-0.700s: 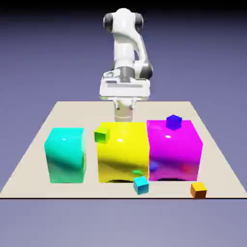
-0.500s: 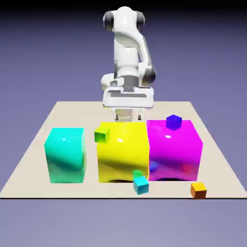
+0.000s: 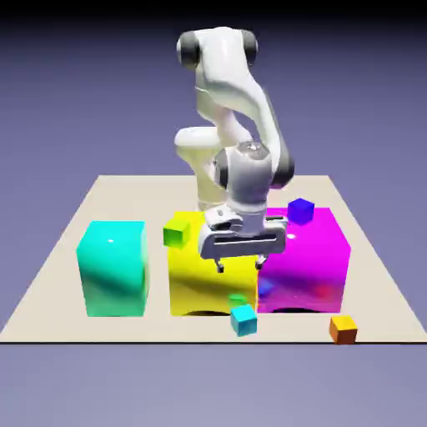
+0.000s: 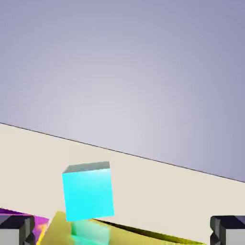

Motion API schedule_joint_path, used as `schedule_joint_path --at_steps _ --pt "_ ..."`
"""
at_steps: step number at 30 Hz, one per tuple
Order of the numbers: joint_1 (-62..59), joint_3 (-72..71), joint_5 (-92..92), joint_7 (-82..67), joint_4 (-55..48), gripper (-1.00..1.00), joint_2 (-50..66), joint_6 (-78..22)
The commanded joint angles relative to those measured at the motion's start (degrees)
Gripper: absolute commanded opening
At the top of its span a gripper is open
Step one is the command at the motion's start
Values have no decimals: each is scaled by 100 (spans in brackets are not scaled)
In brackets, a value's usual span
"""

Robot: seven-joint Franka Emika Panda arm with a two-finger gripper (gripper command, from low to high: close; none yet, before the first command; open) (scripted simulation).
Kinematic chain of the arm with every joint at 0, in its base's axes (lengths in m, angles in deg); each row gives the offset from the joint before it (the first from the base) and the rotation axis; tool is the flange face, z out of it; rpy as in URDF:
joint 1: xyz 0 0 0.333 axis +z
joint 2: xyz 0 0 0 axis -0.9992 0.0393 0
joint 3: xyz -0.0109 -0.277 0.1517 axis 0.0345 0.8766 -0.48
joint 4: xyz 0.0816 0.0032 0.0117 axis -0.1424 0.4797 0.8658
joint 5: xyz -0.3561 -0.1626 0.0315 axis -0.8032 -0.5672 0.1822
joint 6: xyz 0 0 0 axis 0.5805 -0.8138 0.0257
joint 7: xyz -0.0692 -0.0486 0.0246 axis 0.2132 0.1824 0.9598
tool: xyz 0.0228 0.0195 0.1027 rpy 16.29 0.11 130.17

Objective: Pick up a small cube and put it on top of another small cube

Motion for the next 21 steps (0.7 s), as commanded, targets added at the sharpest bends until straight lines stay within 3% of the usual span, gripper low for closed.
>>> schedule_joint_path --at_steps 1,10,12,16,17,21 --pt "-7 -42 -38 5 -173 0 208 -202" --pt "-67 -418 -378 50 -1724 0 2076 -2018" --pt "-69 -426 -386 50 -1757 0 2116 -2056" --pt "-73 -306 -560 168 -1305 0 2532 -1201" --pt "-73 -306 -560 168 -1305 -100 2532 -1201" --pt "-69 -411 -408 65 -1700 -100 2168 -1948"
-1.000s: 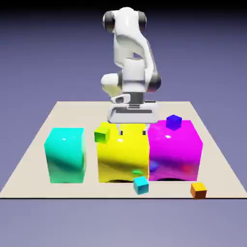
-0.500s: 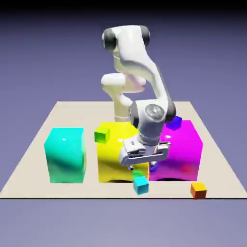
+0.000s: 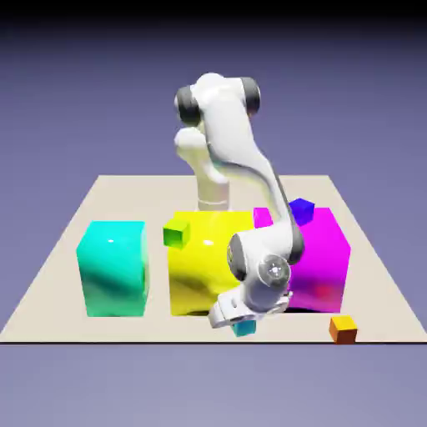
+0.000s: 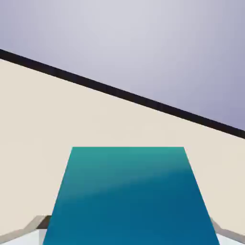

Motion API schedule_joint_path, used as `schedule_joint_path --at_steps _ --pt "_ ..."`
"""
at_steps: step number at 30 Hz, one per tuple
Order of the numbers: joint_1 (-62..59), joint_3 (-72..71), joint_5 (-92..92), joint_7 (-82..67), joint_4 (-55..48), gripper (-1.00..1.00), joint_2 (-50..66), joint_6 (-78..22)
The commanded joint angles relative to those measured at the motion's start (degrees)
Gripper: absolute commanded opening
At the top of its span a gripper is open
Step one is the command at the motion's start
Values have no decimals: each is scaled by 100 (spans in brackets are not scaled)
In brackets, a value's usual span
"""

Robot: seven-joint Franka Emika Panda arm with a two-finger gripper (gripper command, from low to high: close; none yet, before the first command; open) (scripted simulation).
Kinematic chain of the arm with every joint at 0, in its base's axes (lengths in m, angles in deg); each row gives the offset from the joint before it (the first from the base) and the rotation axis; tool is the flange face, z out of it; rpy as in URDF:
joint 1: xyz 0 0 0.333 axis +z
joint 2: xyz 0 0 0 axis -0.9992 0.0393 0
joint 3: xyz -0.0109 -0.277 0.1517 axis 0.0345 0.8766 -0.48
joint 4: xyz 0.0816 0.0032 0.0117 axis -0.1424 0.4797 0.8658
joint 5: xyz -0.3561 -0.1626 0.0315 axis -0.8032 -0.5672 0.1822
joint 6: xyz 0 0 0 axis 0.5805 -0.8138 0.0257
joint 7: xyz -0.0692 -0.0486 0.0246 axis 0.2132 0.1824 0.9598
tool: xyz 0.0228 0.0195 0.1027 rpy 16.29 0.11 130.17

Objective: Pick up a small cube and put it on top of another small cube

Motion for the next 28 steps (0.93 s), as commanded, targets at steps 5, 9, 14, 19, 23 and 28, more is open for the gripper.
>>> schedule_joint_path --at_steps 5,9,14,19,23,28 --pt "223 -963 -1017 -340 -896 -100 554 -780" --pt "418 -1794 -1913 -629 -1630 -100 1085 -1368" --pt "661 -2832 -3034 -991 -2548 -100 1749 -2104" --pt "712 -3389 -3768 -1129 -2879 -100 2206 -2318" --pt "503 -3270 -3941 -962 -2411 100 2357 -1826" --pt "804 -3441 -3691 -1203 -3086 100 2139 -2536"
